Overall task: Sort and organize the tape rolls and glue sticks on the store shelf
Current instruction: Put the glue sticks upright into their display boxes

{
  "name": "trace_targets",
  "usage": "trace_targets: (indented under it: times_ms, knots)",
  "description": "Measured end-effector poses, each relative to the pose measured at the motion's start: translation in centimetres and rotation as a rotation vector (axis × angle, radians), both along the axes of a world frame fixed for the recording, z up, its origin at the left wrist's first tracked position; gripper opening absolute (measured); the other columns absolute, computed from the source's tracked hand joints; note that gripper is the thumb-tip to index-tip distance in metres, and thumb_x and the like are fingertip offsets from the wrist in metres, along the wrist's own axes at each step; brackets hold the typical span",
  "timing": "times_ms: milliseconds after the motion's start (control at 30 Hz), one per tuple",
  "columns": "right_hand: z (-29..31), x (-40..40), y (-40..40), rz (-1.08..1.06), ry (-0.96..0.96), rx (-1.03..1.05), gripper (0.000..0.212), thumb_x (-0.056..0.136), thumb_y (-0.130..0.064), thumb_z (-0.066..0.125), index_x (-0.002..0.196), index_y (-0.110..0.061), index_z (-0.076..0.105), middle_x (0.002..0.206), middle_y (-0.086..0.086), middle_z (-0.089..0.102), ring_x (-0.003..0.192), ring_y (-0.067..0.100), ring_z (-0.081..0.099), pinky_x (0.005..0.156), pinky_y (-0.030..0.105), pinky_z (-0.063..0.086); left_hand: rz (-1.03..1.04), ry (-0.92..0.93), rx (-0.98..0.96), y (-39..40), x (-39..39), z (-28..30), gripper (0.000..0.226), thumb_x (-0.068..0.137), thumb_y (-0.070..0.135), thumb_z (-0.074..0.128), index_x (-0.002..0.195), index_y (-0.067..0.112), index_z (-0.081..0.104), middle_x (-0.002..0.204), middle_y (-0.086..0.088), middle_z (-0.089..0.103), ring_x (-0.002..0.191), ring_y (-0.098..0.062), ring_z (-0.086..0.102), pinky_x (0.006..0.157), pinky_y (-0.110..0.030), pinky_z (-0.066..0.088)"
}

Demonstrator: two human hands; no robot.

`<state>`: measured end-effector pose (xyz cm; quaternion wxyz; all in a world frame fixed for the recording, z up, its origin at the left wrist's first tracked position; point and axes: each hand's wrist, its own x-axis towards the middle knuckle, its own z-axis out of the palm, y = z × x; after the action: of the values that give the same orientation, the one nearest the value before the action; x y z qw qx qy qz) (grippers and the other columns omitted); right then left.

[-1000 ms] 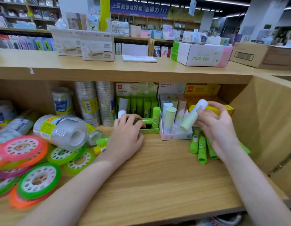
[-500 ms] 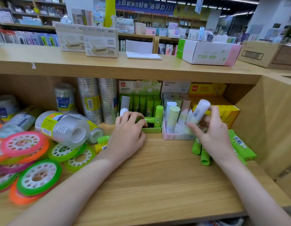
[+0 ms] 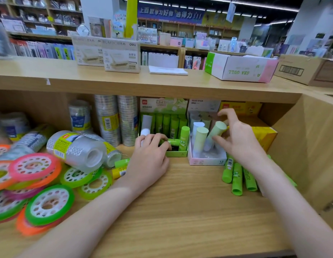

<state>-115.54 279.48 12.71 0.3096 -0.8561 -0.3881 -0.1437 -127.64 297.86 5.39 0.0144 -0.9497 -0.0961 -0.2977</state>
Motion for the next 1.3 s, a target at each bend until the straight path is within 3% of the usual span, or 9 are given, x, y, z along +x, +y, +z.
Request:
trace_targets:
  times_ms: [200, 367, 567, 633, 700, 833, 1000, 1100, 1300]
  knots:
    - [-0.3, 0.5, 0.8, 0.044, -0.023, 0.019, 0.022, 0.082, -0.012, 0.067, 0.093, -0.017, 0.049, 0.08, 0.006, 0.061, 0.072, 0.02, 0.058, 0.069, 0.039, 0.052, -0.001, 0.002, 0.0, 0.0, 0.1, 0.0, 0.033, 0.074, 0.023, 0.035, 0.086, 0.017, 0.065, 0.106, -0.001, 0.06, 0.096, -0.025, 0.056, 0.091, -0.035, 0.025]
    - [-0.9, 1.1, 1.1, -0.015, -0.139, -0.132, 0.023, 0.087, -0.018, 0.061, 0.109, -0.018, 0.055, 0.092, -0.002, 0.046, 0.086, 0.016, 0.042, 0.067, 0.033, 0.038, 0.002, 0.014, 0.008, 0.1, 0.2, -0.1, 0.032, 0.073, 0.023, 0.035, 0.086, 0.017, 0.064, 0.106, -0.001, 0.06, 0.096, -0.025, 0.056, 0.09, -0.035, 0.025]
    - [-0.3, 0.5, -2.2, 0.079, 0.061, -0.006, 0.045, 0.09, -0.012, 0.055, 0.131, -0.029, 0.047, 0.111, -0.005, 0.048, 0.083, 0.008, 0.053, 0.073, 0.019, 0.036, 0.008, 0.011, 0.022, 0.0, 0.1, -0.1, 0.032, 0.074, 0.023, 0.035, 0.086, 0.018, 0.064, 0.106, 0.0, 0.06, 0.097, -0.024, 0.056, 0.091, -0.035, 0.024]
    - [0.3, 0.4, -3.8, 0.014, -0.001, -0.119, 0.035, 0.09, -0.011, 0.055, 0.121, -0.026, 0.059, 0.108, -0.002, 0.057, 0.089, 0.016, 0.058, 0.074, 0.023, 0.038, 0.009, 0.0, 0.029, 0.1, 0.1, 0.0, 0.032, 0.075, 0.023, 0.035, 0.087, 0.018, 0.064, 0.106, 0.0, 0.06, 0.097, -0.024, 0.056, 0.091, -0.035, 0.024]
    - [0.1, -0.3, -5.0, 0.013, -0.043, -0.385, 0.025, 0.092, -0.019, 0.054, 0.114, -0.027, 0.064, 0.109, -0.002, 0.063, 0.098, 0.016, 0.058, 0.081, 0.025, 0.042, 0.009, -0.013, 0.029, 0.0, 0.1, 0.0, 0.034, 0.075, 0.023, 0.035, 0.091, 0.017, 0.065, 0.106, -0.001, 0.061, 0.097, -0.024, 0.057, 0.091, -0.035, 0.024]
    - [-2.2, -2.5, -5.4, 0.121, -0.049, -0.618, 0.033, 0.094, -0.038, 0.047, 0.126, -0.036, 0.052, 0.125, -0.011, 0.047, 0.117, 0.01, 0.042, 0.096, 0.025, 0.032, 0.061, 0.045, 0.096, 0.0, 0.3, -0.3, 0.047, 0.077, 0.023, 0.035, 0.112, 0.011, 0.063, 0.115, -0.009, 0.063, 0.106, -0.031, 0.057, 0.091, -0.039, 0.027]
    - [-3.3, -3.5, -5.4, 0.114, -0.095, -0.509, 0.027, 0.089, -0.032, 0.058, 0.115, -0.027, 0.062, 0.118, -0.006, 0.054, 0.112, 0.018, 0.046, 0.095, 0.036, 0.037, 0.125, 0.025, 0.154, -0.3, 0.4, -0.1, 0.043, 0.079, 0.022, 0.038, 0.108, 0.007, 0.065, 0.091, -0.009, 0.064, 0.09, -0.031, 0.059, 0.089, -0.041, 0.029]
    - [-2.7, -3.8, -5.0, 0.184, -0.186, -0.297, 0.022, 0.08, -0.012, 0.071, 0.101, -0.016, 0.068, 0.099, 0.0, 0.062, 0.094, 0.024, 0.058, 0.079, 0.032, 0.045, 0.139, 0.007, 0.165, -0.2, 0.3, -0.2, 0.037, 0.078, 0.023, 0.041, 0.098, 0.007, 0.068, 0.084, -0.009, 0.06, 0.083, -0.031, 0.057, 0.09, -0.042, 0.028]
    - [-1.3, -5.1, -1.2, 0.3, -0.231, -0.213, 0.015, 0.087, -0.016, 0.054, 0.092, -0.014, 0.067, 0.089, 0.0, 0.063, 0.086, 0.02, 0.054, 0.074, 0.026, 0.041, -0.023, -0.161, 0.025, 0.7, 0.2, -0.2, 0.023, 0.07, 0.005, 0.068, 0.092, 0.011, 0.064, 0.085, -0.006, 0.057, 0.076, -0.028, 0.058, 0.091, -0.035, 0.026]
